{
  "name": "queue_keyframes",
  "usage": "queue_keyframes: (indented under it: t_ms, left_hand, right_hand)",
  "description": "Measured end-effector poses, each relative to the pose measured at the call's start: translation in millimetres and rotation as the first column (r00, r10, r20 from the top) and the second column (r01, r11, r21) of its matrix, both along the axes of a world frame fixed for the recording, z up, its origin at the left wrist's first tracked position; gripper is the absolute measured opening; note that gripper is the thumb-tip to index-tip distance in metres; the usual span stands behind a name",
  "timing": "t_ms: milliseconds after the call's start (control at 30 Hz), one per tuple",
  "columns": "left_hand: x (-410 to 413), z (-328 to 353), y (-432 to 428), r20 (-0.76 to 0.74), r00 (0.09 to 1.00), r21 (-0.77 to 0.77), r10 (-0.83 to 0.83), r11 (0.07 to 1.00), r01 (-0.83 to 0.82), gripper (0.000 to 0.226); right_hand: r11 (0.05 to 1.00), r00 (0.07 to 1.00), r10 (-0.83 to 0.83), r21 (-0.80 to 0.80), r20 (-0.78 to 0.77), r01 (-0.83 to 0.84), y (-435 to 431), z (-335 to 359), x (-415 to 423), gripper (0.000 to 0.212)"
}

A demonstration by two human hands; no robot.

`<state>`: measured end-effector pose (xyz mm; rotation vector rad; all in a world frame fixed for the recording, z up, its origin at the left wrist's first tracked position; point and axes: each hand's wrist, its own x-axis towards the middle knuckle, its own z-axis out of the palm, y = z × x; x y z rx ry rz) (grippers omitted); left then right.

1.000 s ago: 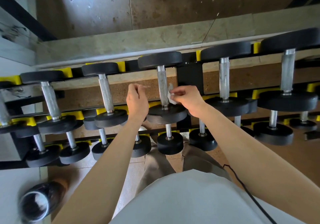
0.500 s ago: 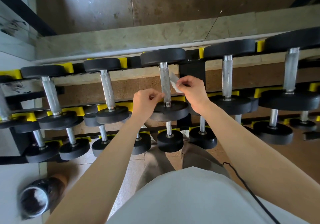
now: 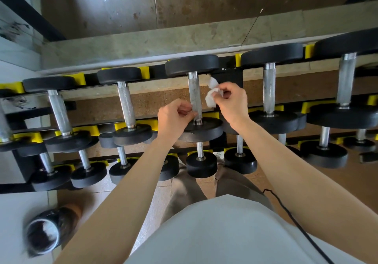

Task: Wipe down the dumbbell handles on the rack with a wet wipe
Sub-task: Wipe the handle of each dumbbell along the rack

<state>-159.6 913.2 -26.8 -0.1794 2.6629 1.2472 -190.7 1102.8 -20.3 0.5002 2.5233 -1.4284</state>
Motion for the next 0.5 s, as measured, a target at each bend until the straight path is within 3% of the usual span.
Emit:
queue_keyframes:
  t_ms: [100,267,400,500]
  left_hand:
    - [3,1,2,-0.083,0.995,-0.065,-0.049,0.997,0.044,0.023]
    - [0,3,7,-0.223,0.962,-0.233,-0.160,0.967,0.107,0.010]
    - [-2,1,8,-0.169,0.968,-0.282,-0.186,0.950,0.134,0.009]
    - [-5,2,8,-0.062,0.983,-0.256,-0.173,0.955,0.152,0.014]
  right_hand:
    - [0.997,0.996,0.038,-0.063,-0.083,-0.043,-16,3,-1,0.020]
    - [0.967,0.968,0.249,0.068,-0.021,-0.247,-19,-3,7,0.016]
    - [0.943,0.939,0.299,0.098,0.171,-0.318,1,-3,13,0.013]
    - [0.966,0.968,0.208,0.124,0.142,-0.226,3,3,9,0.012]
